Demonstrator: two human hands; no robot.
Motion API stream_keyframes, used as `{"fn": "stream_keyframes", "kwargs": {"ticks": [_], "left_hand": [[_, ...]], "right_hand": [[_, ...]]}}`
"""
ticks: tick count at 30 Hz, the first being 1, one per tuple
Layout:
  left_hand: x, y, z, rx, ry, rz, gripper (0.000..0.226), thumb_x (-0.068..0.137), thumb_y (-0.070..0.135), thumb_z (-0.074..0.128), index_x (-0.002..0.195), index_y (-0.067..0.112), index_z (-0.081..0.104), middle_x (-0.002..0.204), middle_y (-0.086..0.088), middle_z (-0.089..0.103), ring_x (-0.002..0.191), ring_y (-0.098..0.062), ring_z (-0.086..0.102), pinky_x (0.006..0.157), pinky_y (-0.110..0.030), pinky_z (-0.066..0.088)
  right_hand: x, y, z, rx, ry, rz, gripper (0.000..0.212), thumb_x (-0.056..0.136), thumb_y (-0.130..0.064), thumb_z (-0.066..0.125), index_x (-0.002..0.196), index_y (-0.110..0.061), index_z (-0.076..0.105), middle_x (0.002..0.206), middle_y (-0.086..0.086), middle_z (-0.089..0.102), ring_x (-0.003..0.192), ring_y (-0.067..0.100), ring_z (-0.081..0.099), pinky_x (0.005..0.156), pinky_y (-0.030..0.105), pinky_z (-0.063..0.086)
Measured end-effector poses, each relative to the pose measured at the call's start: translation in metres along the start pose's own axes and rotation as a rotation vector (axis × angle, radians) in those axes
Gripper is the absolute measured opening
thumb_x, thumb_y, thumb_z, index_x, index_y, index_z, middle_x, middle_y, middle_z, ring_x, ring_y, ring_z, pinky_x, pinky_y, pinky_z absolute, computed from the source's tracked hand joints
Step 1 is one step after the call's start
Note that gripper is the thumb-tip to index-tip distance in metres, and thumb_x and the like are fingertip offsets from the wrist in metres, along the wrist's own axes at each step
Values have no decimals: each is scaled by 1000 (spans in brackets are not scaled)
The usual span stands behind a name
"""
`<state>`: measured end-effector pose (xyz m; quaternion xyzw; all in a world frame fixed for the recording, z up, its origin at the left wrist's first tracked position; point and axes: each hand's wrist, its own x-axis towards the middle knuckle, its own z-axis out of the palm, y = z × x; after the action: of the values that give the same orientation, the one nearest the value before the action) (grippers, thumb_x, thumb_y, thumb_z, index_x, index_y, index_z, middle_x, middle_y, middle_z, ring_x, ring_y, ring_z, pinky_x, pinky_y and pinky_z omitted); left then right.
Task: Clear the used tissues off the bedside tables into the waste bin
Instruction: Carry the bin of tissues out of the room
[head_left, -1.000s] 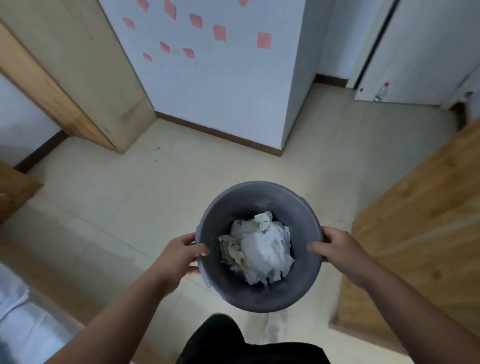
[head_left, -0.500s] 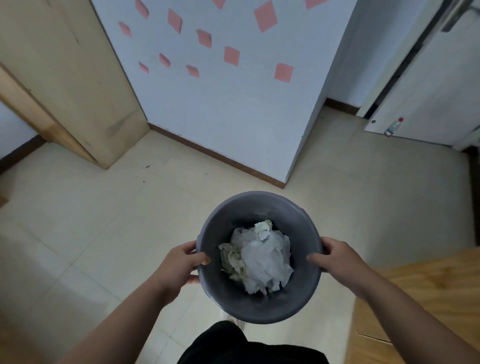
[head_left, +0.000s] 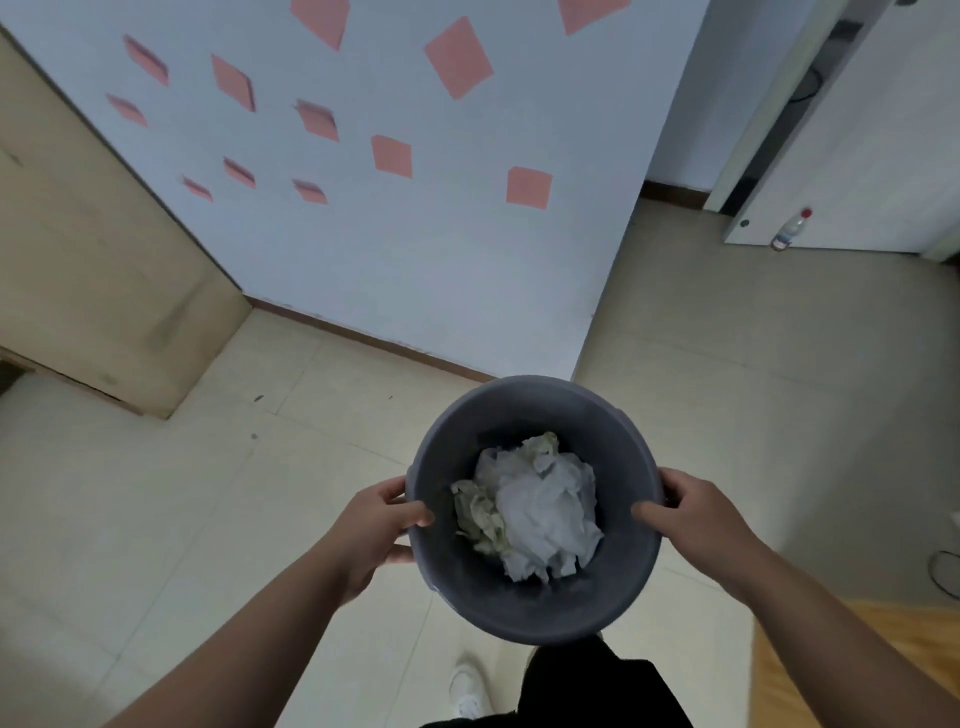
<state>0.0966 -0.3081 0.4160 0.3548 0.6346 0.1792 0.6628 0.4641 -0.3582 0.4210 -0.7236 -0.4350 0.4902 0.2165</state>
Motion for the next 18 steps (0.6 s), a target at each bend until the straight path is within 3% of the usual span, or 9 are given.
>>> {"fn": "stream_keyframes", "kwargs": {"ticks": [7, 13, 18], "left_hand": [[112, 63, 5, -38, 92, -71, 42, 84, 5, 70, 119, 27, 77, 110, 1, 83, 98, -20, 79, 71, -33, 66], [207, 85, -15, -64, 141, -115, 43, 81, 8, 71, 120, 27, 76, 111, 0, 83, 98, -21, 80, 69, -31, 65], [315, 57, -39, -86, 160, -159, 44, 76, 11, 72, 115, 31, 78, 111, 1, 83, 99, -20, 80, 70, -33, 65]], "right_hand": [[171, -35, -29, -98, -139, -2, 23, 83, -14, 71, 91, -36, 72, 82, -23, 76, 69, -4, 68, 59, 21, 48], [290, -60, -19, -169, -206, 4, 16, 82, -20, 72, 90, -34, 72, 81, -20, 75, 71, 1, 68, 60, 27, 49], [381, -19, 34, -181, -171, 33, 9, 81, -27, 70, 90, -31, 71, 82, -18, 75, 72, 3, 69, 63, 30, 53]]}}
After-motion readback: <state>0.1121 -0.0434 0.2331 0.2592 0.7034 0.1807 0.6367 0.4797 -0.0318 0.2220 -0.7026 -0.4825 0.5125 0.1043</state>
